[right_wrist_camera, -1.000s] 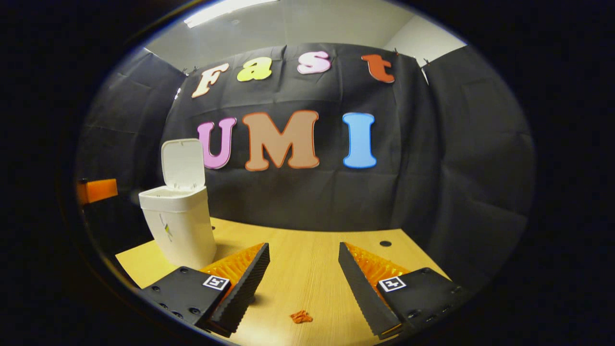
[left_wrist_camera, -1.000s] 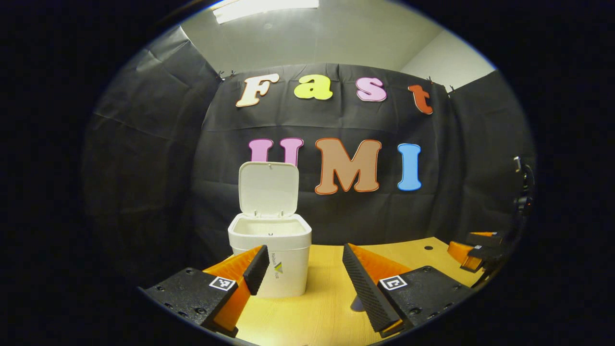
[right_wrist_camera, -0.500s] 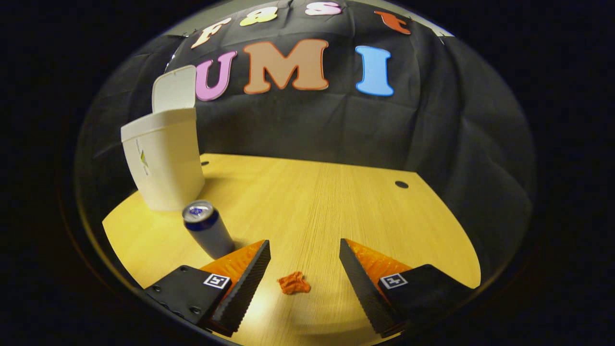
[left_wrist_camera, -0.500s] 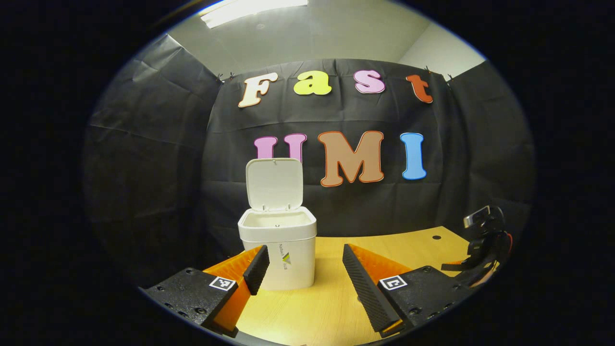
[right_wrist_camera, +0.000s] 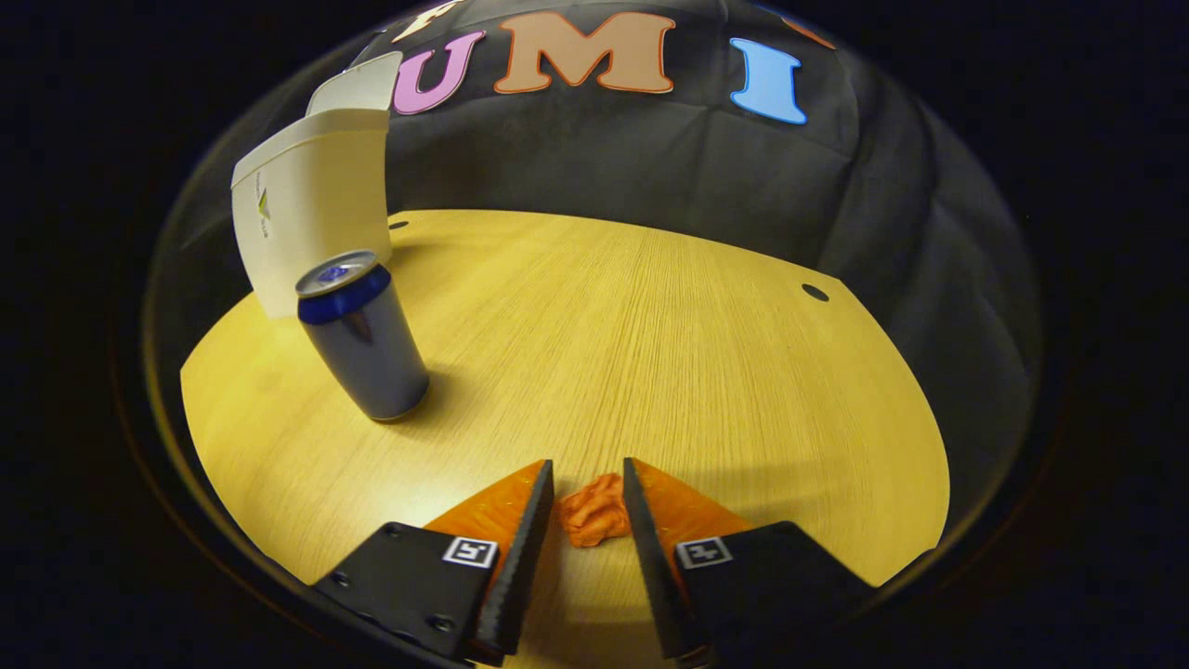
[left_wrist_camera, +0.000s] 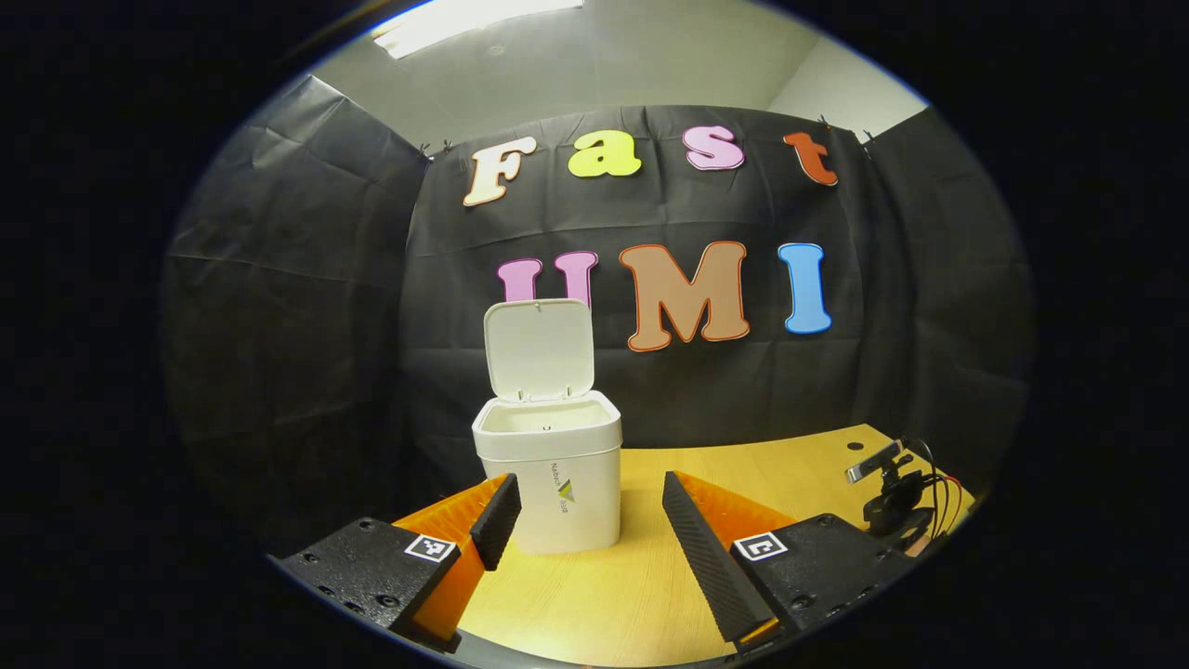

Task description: Press the lid of the desktop garbage bin to open it, pick up the crumpled paper on the desktop and throw it into the bin, then pick up the pop can on the desktop and drop it into the bin, and finally close the garbage bin lid.

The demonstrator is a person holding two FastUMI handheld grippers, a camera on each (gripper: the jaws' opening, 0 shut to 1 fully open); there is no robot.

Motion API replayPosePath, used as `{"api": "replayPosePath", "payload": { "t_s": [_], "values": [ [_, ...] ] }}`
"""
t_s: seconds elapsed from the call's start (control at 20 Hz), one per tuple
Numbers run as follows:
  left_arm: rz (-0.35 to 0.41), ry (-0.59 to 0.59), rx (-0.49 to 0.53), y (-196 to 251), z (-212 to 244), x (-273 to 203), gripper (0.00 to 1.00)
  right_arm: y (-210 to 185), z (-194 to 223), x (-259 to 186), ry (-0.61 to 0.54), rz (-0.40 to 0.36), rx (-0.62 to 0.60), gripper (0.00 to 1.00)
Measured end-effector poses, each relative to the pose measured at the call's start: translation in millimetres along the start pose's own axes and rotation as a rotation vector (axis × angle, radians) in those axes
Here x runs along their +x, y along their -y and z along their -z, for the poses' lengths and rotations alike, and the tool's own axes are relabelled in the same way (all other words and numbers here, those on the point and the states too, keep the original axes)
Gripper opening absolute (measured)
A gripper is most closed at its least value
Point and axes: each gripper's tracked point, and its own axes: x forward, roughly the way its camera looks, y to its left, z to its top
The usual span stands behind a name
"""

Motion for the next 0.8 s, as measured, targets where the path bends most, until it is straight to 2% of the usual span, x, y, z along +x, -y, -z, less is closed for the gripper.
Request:
{"api": "replayPosePath", "payload": {
  "t_s": [0.05, 0.1, 0.3, 0.35, 0.5, 0.55, 0.8],
  "values": [
    [0.001, -0.003, 0.002, -0.1, 1.5, 0.1, 0.93, 2.2, 1.0, -0.4, 0.002, 0.005, -0.014, 0.49],
    [0.004, -0.004, 0.002, 0.8, 1.4, 0.8, 0.93, 2.4, 1.1, -0.1, 0.009, 0.003, -0.024, 0.42],
    [0.019, -0.011, -0.006, 3.3, 3.9, 4.5, 0.93, 3.8, -0.3, -0.2, 0.038, 0.009, -0.029, 0.34],
    [0.022, -0.012, -0.005, 2.3, 4.4, 5.3, 0.93, 2.5, -2.5, -4.5, 0.044, 0.002, -0.008, 0.28],
    [0.031, -0.011, -0.006, 2.0, 3.1, 10.1, 0.93, 5.3, -25.8, -23.3, 0.105, -0.021, 0.027, 0.27],
    [0.035, -0.009, -0.008, 2.3, 4.2, 9.9, 0.93, 6.0, -39.4, -33.5, 0.135, -0.03, 0.033, 0.3],
    [0.067, -0.001, -0.021, 8.9, 3.7, 15.1, 0.93, -10.3, -143.0, -103.9, 0.397, -0.105, 0.072, 0.27]
  ]
}}
